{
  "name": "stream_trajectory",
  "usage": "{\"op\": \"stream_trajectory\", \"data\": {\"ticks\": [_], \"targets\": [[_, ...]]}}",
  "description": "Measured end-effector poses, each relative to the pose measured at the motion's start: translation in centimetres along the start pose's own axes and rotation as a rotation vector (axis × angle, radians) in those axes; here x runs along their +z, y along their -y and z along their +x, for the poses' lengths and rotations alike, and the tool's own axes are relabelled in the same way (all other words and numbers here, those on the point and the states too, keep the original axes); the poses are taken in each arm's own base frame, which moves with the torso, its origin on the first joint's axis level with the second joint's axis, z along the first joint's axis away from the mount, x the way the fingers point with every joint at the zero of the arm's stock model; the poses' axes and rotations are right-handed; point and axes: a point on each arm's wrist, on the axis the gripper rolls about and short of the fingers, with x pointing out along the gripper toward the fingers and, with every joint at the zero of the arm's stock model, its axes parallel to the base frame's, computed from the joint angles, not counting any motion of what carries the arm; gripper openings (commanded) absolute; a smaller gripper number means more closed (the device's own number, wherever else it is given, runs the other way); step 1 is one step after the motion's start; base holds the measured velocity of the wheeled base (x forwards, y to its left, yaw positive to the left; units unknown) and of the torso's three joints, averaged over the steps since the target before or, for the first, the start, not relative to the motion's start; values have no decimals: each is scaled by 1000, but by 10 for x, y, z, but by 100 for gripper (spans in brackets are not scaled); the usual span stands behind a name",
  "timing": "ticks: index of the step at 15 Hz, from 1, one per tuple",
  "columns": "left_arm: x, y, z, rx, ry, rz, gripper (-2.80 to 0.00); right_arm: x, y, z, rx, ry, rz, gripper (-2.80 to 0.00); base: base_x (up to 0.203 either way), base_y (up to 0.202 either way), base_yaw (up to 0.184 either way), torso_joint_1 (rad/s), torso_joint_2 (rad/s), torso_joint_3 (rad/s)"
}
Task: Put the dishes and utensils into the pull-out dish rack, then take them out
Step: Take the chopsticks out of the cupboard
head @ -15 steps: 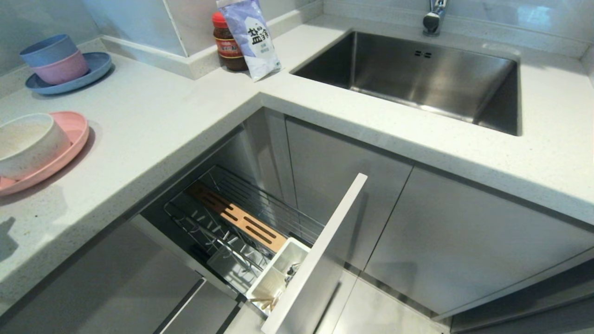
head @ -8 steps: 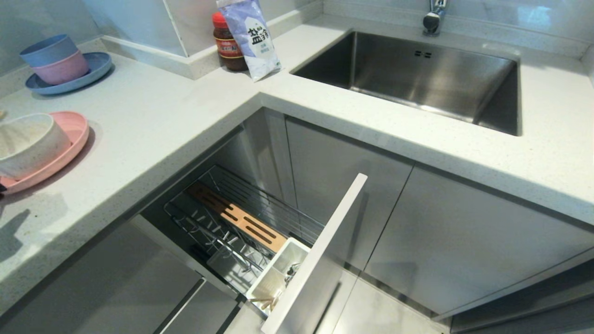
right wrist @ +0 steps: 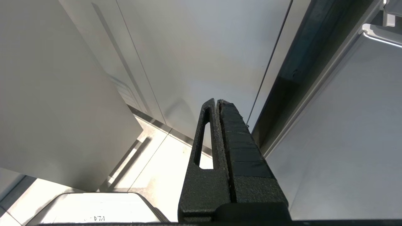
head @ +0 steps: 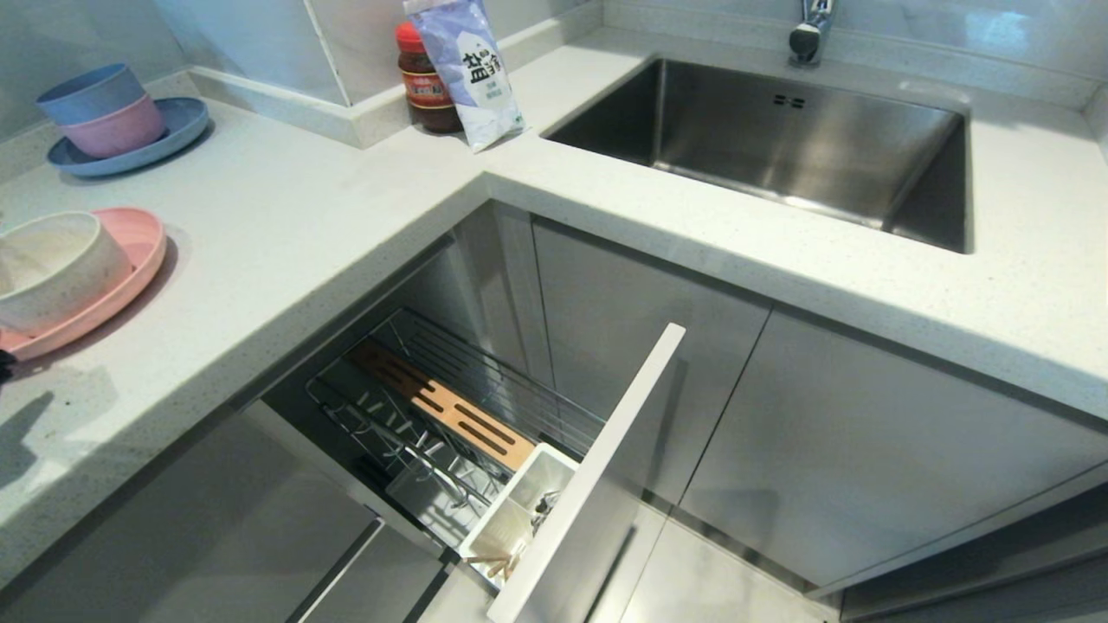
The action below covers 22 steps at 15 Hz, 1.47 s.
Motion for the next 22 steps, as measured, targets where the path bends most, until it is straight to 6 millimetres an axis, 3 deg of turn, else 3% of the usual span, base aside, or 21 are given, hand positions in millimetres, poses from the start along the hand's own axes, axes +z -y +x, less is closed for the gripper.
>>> {"op": "stream_trajectory", "data": {"ticks": [9, 22], "targets": [[0, -14, -5, 67, 71, -29, -280, 0, 0, 0, 0, 0, 0, -280, 0, 0, 0, 0, 0, 0], [5, -25, 9, 0, 23, -38, -280, 0, 0, 0, 0, 0, 0, -280, 0, 0, 0, 0, 0, 0]]}}
